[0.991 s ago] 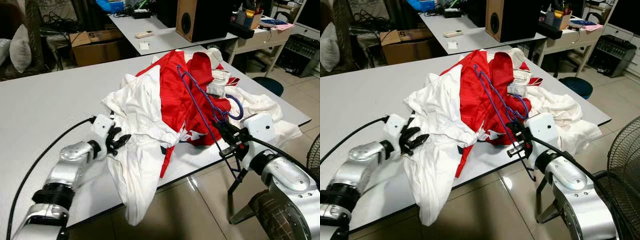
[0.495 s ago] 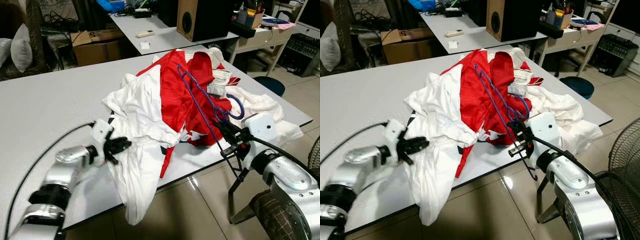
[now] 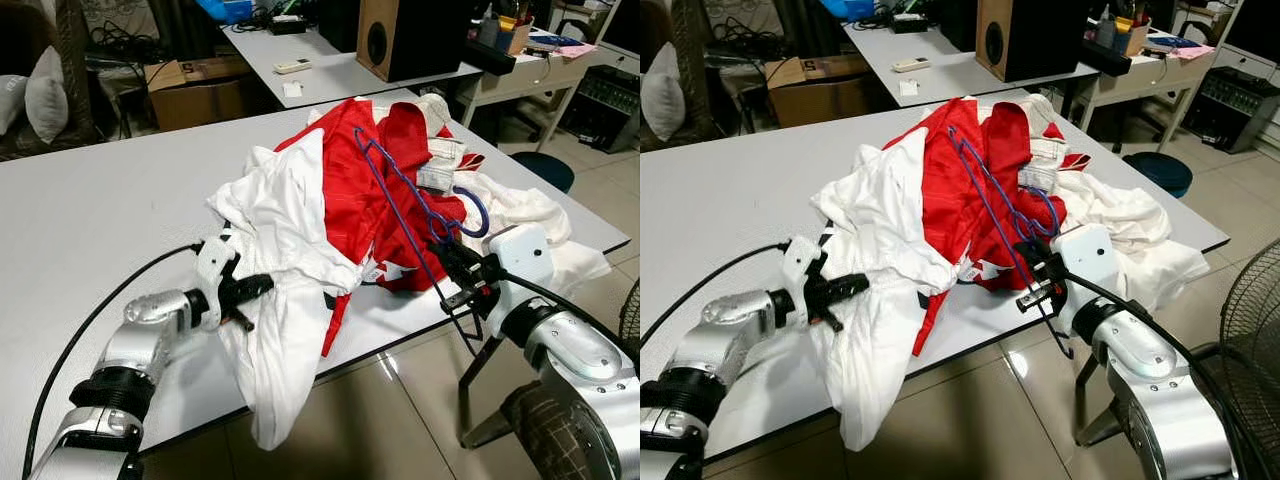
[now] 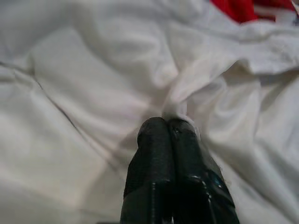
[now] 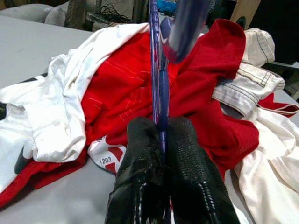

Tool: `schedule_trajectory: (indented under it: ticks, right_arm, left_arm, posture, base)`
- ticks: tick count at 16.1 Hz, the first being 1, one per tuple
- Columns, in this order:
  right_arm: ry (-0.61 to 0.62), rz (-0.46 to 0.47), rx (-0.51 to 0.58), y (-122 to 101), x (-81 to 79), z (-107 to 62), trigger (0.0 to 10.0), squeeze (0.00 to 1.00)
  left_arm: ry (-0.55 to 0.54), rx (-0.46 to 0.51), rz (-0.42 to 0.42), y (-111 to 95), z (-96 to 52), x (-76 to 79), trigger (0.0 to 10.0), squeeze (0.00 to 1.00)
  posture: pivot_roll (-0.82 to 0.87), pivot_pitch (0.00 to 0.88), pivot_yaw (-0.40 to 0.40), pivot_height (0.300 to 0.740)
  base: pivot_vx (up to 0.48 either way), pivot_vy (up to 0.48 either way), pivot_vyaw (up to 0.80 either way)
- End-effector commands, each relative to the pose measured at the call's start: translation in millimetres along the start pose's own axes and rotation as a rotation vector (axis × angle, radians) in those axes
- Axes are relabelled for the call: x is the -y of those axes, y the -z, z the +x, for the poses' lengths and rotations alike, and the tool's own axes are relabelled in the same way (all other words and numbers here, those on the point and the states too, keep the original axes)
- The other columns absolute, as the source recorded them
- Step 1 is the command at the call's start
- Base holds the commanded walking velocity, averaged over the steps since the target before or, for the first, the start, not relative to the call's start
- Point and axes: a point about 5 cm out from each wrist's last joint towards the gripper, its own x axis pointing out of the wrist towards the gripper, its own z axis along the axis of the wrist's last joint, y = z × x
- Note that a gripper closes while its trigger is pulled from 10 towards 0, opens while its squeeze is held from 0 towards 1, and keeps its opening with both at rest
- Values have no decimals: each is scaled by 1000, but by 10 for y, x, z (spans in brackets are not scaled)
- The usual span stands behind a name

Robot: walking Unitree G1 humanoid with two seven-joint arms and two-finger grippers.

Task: Hang hanger

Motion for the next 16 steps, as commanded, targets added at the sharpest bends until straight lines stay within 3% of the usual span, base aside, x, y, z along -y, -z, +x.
schedule_trajectory:
  ticks: [1,4,8,9,11,12,13,16]
  right_arm:
    - [13,-9,17,-31,21,23,10000,0]
    - [8,20,41,-48,8,33,10000,0]
    - [-80,113,100,-95,-13,-15,10000,0]
    - [-150,125,112,-122,-35,-49,10000,0]
    - [-188,100,101,-116,-55,-61,10000,0]
    - [-201,83,91,-102,-66,-59,10000,0]
    - [-198,77,87,-95,-72,-54,10000,0]
    - [-204,73,86,-97,-58,-79,10000,0]
  left_arm:
    - [-31,32,-24,-31,-32,-20,0,0]
    - [-99,142,-40,-253,-174,-129,0,0]
    - [-160,219,128,-702,-441,-275,0,0]
    - [-143,200,214,-811,-507,-264,0,0]
    - [-134,156,241,-783,-482,-230,0,0]
    - [-112,99,237,-661,-422,-191,10000,0]
    - [-99,86,211,-525,-357,-165,10000,1000]
    - [-99,28,195,-259,-288,-156,10000,1000]
  posture:
    - [-23,0,47,740]
    - [-16,0,46,740]
    - [-5,0,50,740]
    - [4,0,49,740]
    - [11,0,46,740]
    - [9,0,47,740]
    - [5,0,50,740]
    - [-7,0,58,740]
  base:
    - [0,0,0]
    - [0,0,0]
    - [0,0,0]
    - [0,0,0]
    - [0,0,0]
    - [0,0,0]
    - [0,0,0]
    - [0,0,0]
